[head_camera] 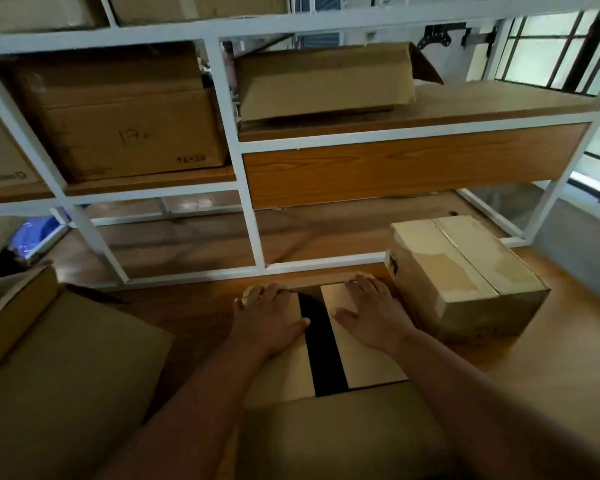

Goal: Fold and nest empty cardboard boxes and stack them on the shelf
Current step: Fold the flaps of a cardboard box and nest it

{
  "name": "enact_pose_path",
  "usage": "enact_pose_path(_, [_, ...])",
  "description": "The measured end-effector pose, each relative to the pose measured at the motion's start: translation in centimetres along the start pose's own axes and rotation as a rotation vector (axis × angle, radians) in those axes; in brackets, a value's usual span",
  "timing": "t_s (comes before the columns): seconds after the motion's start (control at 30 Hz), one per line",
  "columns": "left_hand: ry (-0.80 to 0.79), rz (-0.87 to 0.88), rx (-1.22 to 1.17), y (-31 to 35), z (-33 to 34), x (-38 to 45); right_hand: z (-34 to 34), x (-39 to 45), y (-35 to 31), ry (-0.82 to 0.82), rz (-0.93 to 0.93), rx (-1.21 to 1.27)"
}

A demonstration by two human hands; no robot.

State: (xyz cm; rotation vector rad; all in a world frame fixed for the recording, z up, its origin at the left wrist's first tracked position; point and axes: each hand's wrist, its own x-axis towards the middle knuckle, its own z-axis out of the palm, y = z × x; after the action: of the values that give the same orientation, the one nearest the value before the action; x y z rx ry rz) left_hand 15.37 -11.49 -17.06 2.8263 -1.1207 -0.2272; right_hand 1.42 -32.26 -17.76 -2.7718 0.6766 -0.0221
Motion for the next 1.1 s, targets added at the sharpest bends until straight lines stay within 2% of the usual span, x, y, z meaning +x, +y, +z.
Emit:
enact_pose_path(0.1, [0.07, 0.015, -0.014, 0.6, 0.0, -0.3, -0.1, -1.9, 0.7, -0.02, 0.018, 0.078])
enact_pose_path(0.2, [0.206, 0.154, 0.011, 2.9, 0.2, -2.3, -0.6, -5.8, 1.3, -0.008, 0.061, 0.149])
enact_pose_path(0.33, [0.136, 0.293, -0.083, 7.5, 0.2, -7.5, -0.4, -12.0, 2.7, 0.021, 0.073, 0.176])
enact_pose_path(0.43, [0.064, 0.243, -0.326, 9.6, 0.7, -10.0, 0.0, -16.1, 4.2, 0.059, 0.063, 0.217])
enact_pose_path(0.53, [-0.016, 0.112, -0.599, 10.6, 0.9, -10.9, 1.0, -18.3, 4.9, 0.068, 0.096, 0.372])
enact_pose_path(0.6, [0.003, 0.037, -0.757, 11.7, 0.3, -11.5, 1.9, -19.2, 5.6, 0.113, 0.11, 0.479])
enact_pose_path(0.7, [0.133, 0.066, -1.038, 14.3, -0.6, -12.8, 2.7, -20.3, 6.4, 0.117, 0.115, 0.677])
enact_pose_path(0.77, [0.102, 0.124, -1.121, 16.0, -0.6, -13.7, 2.9, -21.0, 6.8, 0.177, 0.131, 0.789])
enact_pose_path(0.9, [-0.043, 0.224, -0.93, 19.7, 0.9, -14.1, 3.1, -22.0, 8.3, 0.241, 0.153, 0.898])
enact_pose_path(1.1, [0.01, 0.26, -0.512, 21.4, 4.2, -14.1, 3.1, -23.5, 10.7, 0.363, -0.019, 0.763])
